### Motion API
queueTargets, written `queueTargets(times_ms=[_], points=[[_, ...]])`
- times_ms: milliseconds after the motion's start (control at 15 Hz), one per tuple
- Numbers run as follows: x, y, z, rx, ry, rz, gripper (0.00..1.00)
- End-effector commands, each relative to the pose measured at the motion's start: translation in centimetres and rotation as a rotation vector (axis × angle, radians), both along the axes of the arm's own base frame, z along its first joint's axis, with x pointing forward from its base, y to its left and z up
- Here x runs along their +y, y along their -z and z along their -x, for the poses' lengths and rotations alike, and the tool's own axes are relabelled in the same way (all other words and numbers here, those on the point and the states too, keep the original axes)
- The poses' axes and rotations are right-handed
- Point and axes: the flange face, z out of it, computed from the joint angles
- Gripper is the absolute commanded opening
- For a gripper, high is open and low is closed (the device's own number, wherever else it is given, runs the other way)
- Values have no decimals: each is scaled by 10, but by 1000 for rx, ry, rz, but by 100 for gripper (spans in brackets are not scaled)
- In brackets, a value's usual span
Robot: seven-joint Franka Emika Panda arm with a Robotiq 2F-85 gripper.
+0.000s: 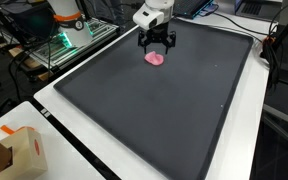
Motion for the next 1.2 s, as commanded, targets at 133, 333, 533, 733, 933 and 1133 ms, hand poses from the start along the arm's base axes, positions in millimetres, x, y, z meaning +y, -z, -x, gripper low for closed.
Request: queueTargets(times_ms=[133, 333, 533, 733, 933, 1133], points=[[-41, 9, -16, 108, 36, -116, 100], [-64, 22, -17, 134, 58, -182, 100], [-84, 38, -16, 152, 85, -254, 100], [-98, 51, -14, 156, 114, -329, 100], [-109, 62, -13, 158, 143, -385, 100], [-117, 71, -12, 160, 174, -437, 100]])
